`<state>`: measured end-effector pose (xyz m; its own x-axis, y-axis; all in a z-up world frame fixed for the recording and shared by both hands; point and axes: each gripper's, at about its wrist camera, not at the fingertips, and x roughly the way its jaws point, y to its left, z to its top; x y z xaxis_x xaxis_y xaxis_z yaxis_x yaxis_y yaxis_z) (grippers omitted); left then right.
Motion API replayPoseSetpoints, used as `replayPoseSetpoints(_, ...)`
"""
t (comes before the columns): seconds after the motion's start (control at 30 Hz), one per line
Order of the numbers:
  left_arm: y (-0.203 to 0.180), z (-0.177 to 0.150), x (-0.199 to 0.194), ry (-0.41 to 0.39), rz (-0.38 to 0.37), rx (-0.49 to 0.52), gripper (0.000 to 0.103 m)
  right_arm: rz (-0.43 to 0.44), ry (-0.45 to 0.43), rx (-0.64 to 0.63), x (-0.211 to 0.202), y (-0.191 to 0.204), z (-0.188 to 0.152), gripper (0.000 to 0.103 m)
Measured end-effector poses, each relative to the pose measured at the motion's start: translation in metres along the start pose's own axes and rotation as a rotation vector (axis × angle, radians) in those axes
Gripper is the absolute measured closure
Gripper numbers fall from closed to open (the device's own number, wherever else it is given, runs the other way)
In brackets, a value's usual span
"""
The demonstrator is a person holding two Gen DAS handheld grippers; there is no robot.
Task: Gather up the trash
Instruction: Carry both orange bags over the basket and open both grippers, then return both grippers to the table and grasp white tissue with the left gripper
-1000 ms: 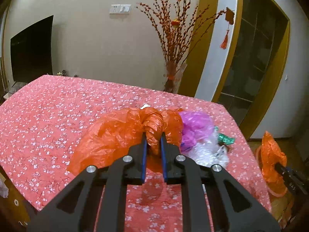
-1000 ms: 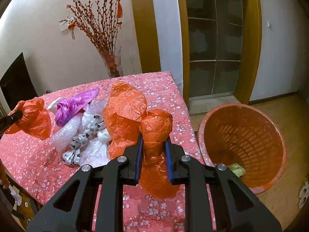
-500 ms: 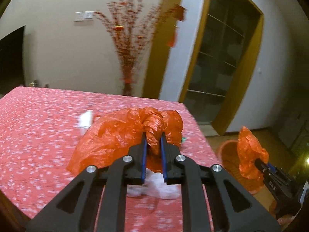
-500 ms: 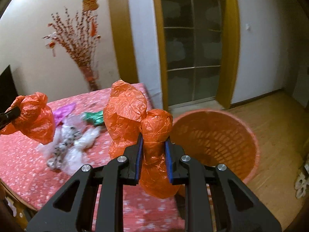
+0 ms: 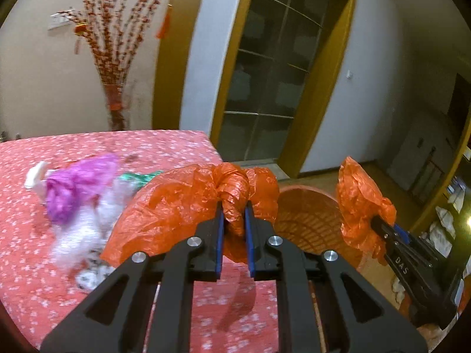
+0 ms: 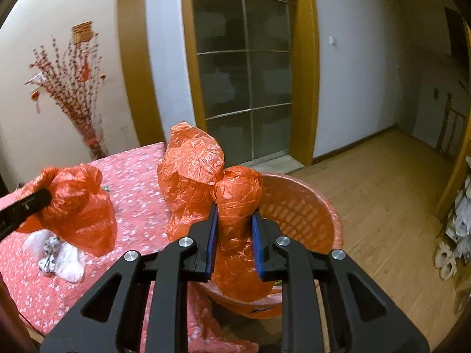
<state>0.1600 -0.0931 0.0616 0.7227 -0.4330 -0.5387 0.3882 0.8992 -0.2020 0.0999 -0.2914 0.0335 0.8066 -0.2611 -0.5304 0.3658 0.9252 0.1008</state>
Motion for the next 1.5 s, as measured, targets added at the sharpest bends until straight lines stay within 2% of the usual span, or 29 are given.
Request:
replayPoseSetpoints(0.2, -0.018, -0.003, 0.022, 0.029, -0.048, 0.022, 0.089, -0.037, 0.008, 0.042, 0.013, -0.015, 0.000, 0.082)
replayPoseSetpoints(0.6, -0.070, -0.006, 0.095, 0.112, -0.153, 0.059, 0.089, -0.098, 0.043, 0.120, 0.043, -0.054, 0.002, 0.082)
replayPoseSetpoints(0.87, -0.088, -0.011, 0.138, 0.179, -0.192, 0.077, 0.087, -0.086, 0.064, 0.171, 0.063, -0.066, 0.006, 0.080)
replayPoseSetpoints(0.97, -0.089, -0.016, 0.150, 0.202, -0.189, 0.071, 0.079, -0.085, 0.064, 0.175, 0.066, -0.068, 0.005, 0.071)
replayPoseSetpoints(1.1, -0.086, -0.022, 0.159, 0.224, -0.172, 0.071, 0.066, -0.091, 0.061, 0.168, 0.064, -0.070, 0.004, 0.055)
replayPoseSetpoints(1.17, -0.081, -0.024, 0.160, 0.229, -0.163, 0.062, 0.063, -0.095, 0.059, 0.162, 0.064, -0.070, 0.003, 0.049)
replayPoseSetpoints(1.37, -0.063, -0.027, 0.141, 0.195, -0.101, 0.073, 0.045, -0.131, 0.037, 0.131, 0.058, -0.065, 0.002, 0.027)
replayPoseSetpoints(1.43, -0.058, -0.029, 0.130, 0.174, -0.077, 0.084, 0.041, -0.141, 0.029, 0.114, 0.055, -0.063, 0.002, 0.027)
replayPoseSetpoints(1.5, -0.053, -0.031, 0.118, 0.156, -0.045, 0.097, 0.035, -0.134, 0.026, 0.093, 0.051, -0.058, 0.000, 0.021)
